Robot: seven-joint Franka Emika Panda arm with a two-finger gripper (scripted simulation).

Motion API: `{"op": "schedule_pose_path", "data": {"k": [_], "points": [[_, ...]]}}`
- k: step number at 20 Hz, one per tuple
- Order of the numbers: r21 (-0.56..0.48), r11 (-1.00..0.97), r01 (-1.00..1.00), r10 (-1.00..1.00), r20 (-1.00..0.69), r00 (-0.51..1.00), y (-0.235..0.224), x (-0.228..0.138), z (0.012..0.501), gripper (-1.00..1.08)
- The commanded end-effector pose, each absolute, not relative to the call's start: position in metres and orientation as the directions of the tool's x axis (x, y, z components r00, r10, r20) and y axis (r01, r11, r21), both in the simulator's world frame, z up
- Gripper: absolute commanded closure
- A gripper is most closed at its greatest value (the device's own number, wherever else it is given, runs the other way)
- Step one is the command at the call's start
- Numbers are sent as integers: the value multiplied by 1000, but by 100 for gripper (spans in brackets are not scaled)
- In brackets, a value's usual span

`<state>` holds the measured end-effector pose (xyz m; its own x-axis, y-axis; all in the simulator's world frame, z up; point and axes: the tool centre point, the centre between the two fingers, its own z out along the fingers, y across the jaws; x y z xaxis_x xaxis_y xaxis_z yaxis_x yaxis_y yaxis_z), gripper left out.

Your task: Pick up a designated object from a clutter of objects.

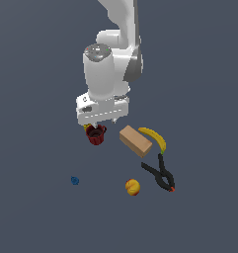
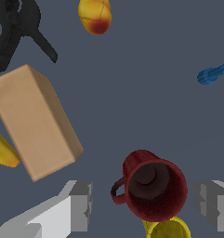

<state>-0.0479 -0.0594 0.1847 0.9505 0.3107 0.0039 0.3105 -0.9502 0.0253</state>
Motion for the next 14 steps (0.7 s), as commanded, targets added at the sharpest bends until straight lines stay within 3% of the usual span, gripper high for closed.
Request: {"op": "schedule_pose_path", "data": {"k": [1,14], "points": [[32,-931,363,363,10,932,-65,-57,170,-60],[68,-816,574,577,27,817,-86,-104,116,-60]]}}
